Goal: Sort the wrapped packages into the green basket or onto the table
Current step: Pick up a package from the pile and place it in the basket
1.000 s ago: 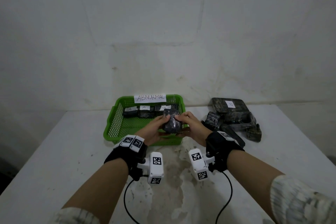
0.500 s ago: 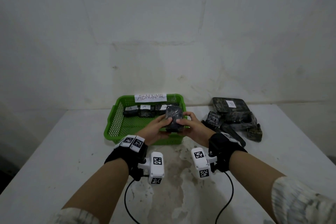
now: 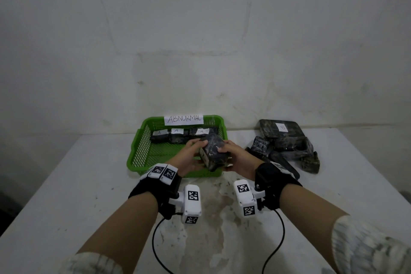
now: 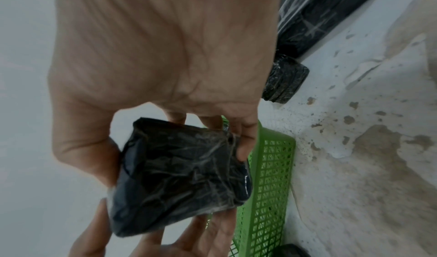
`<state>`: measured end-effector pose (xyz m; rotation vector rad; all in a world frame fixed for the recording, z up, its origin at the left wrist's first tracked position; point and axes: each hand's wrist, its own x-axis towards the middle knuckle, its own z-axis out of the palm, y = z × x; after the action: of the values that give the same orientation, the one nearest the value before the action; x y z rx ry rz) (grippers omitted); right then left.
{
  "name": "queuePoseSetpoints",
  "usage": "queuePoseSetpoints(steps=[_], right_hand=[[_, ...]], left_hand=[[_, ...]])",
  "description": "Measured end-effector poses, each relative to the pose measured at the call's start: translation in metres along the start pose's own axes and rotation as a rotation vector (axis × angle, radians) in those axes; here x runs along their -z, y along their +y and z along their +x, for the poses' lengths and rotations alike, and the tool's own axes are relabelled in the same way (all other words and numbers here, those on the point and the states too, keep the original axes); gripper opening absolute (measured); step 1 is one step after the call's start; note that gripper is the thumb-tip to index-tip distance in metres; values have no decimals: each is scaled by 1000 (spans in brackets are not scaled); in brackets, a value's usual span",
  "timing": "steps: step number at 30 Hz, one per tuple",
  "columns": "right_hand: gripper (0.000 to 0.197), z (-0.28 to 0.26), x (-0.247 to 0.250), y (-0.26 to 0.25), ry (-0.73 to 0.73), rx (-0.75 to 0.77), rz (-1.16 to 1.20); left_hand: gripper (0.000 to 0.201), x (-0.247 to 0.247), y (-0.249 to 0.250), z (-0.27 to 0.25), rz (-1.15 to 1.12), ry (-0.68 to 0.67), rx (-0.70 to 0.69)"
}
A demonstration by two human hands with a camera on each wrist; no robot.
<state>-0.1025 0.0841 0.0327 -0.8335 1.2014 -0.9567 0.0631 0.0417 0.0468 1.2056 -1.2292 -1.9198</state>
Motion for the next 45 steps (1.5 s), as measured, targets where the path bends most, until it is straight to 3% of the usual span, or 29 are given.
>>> queuePoseSetpoints(steps=[4,8,11,14,16,18,21,23,27,29,33,36,38,42,45], right_hand=[[48,0,-3,-1,29,-12,-99],[38,-1,-8,-6,110,-28,-142],[70,2,-7,-5,164,-53,-195],[99,6,-3,-2,185,-73,-214],[96,7,-3,-1,223,-76,-286],[78,5,-5,-2,235,-65,-306],[57,9,-7,-5,188,-33,-61],[59,12,-10,-8,150,-6,101],[57,20,-28,-9,93,-5,87],[50,28,-42,-5,107,-15,113],[31,45,-65,-3,130,-52,207],[18,62,-75,-2,180,-114,244],[15,73,-79,-4,203,-156,253],[14,100,-89,-10,218,-231,267],[31,123,-97,-16,223,-274,238]], left_hand=[[44,-1,-3,2,5,28,-6],[55,0,-6,-1,83,-7,7],[42,5,-5,-3,156,3,-68],[45,10,-1,-5,168,-90,-129],[47,10,2,-8,158,-153,-133],[45,10,3,-9,99,-168,-132],[36,16,6,-8,-75,-59,-128],[27,23,6,-6,-204,32,-125],[29,36,2,-6,-310,140,-112],[30,45,1,-4,-228,189,-96],[44,77,3,8,292,320,-128],[44,115,10,21,556,508,-131],[40,138,15,31,702,651,-55],[38,168,17,56,648,803,40],[38,186,16,76,586,852,73]])
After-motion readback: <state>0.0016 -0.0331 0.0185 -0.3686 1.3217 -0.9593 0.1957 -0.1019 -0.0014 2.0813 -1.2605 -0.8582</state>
